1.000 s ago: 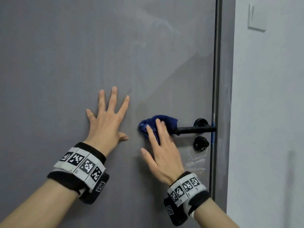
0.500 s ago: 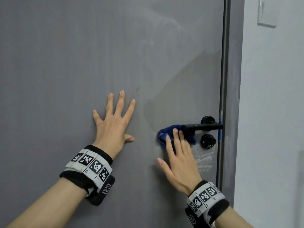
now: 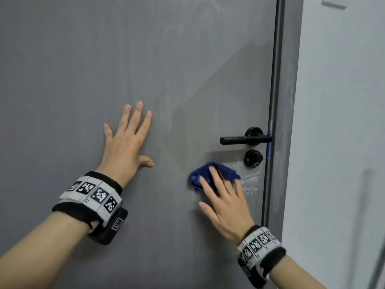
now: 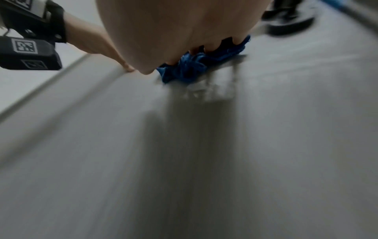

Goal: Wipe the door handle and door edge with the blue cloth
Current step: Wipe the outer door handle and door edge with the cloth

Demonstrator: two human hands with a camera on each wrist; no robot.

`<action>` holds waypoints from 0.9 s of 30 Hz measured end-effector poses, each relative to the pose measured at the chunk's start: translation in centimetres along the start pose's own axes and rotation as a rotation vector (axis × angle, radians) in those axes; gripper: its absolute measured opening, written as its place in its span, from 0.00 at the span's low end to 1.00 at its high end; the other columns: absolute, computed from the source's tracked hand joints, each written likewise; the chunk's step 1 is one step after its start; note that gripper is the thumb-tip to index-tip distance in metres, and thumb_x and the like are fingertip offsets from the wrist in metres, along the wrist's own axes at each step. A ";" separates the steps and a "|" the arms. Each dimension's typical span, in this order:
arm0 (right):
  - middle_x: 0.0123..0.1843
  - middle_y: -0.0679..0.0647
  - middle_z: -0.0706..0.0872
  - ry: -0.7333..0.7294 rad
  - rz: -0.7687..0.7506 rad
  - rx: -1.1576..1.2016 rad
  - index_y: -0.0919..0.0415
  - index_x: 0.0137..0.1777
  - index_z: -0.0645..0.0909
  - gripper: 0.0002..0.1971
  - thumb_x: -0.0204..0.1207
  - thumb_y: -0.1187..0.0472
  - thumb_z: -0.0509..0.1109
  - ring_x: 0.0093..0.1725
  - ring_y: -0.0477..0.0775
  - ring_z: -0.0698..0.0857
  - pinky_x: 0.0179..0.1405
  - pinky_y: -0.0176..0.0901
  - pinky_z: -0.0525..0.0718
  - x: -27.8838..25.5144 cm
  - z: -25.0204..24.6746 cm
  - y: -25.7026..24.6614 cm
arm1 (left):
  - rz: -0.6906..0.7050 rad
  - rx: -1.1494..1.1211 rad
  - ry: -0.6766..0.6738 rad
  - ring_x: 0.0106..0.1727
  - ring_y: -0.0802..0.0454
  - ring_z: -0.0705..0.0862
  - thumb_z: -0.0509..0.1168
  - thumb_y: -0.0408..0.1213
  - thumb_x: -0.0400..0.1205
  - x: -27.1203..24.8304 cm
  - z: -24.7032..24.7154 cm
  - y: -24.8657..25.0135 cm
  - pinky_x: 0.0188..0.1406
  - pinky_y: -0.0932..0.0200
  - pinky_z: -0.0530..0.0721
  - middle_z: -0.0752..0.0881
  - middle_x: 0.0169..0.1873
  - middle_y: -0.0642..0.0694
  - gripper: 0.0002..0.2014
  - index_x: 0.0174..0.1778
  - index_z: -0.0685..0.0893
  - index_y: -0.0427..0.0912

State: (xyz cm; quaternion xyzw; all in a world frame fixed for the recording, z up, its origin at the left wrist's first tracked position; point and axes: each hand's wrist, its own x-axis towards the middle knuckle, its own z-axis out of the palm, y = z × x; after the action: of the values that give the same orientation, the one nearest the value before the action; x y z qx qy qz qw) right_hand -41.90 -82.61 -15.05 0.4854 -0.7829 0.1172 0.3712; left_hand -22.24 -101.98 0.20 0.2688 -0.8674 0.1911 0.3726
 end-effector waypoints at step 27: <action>0.90 0.55 0.56 -0.073 0.056 0.160 0.50 0.75 0.71 0.26 0.86 0.37 0.51 0.84 0.61 0.64 0.84 0.60 0.60 -5.7 2.0 1.5 | 0.013 0.086 -0.092 0.87 0.39 0.33 0.82 0.56 0.64 -7.3 5.9 5.4 0.72 0.16 0.60 0.32 0.86 0.40 0.68 0.87 0.40 0.44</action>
State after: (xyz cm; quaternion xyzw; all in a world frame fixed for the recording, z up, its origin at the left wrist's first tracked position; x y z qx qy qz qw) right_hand -42.67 -79.15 -20.11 0.4952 -0.7974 0.1720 0.2987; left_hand -24.56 -98.48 -9.75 0.2872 -0.8763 0.2180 0.3194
